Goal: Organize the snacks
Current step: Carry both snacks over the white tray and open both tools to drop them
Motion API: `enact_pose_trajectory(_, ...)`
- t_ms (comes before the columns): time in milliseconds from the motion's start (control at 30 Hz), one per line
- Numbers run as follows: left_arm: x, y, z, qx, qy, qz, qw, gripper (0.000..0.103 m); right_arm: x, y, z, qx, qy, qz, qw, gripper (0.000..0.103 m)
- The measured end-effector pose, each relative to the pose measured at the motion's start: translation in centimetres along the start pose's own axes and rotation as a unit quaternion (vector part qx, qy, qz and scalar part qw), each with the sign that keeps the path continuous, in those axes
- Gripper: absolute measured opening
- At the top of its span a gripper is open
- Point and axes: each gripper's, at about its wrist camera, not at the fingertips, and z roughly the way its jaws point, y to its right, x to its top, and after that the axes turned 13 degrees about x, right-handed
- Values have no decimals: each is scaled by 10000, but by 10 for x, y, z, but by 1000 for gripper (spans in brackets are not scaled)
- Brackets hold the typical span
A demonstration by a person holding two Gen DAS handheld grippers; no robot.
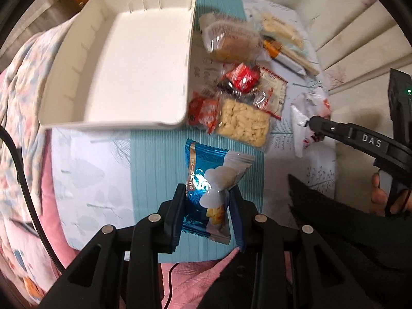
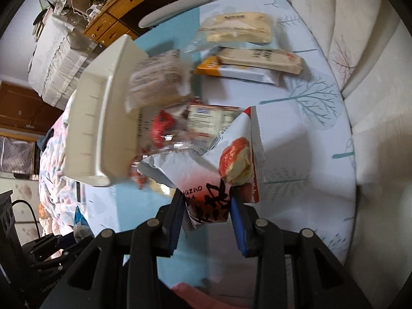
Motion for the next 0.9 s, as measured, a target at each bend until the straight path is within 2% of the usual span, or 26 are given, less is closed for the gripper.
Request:
enact_pose_trajectory(300, 29, -56, -32, -82, 445, 522, 9976, 31, -4, -76, 5, 231, 299, 89, 9992, 35)
enact_pose_trajectory(500, 53, -97, -37, -32, 698, 728, 9949, 31, -6, -122, 16, 362, 496, 112, 9981, 35)
enact_pose_trajectory(667, 67, -125, -32, 32, 835, 774, 9935, 31, -7, -155, 27, 480, 655, 98, 9966, 35)
enact_pose_trajectory(900, 85, -165, -20, -57, 985, 572, 9935, 31, -7, -203, 52, 627, 788, -165, 9948, 36)
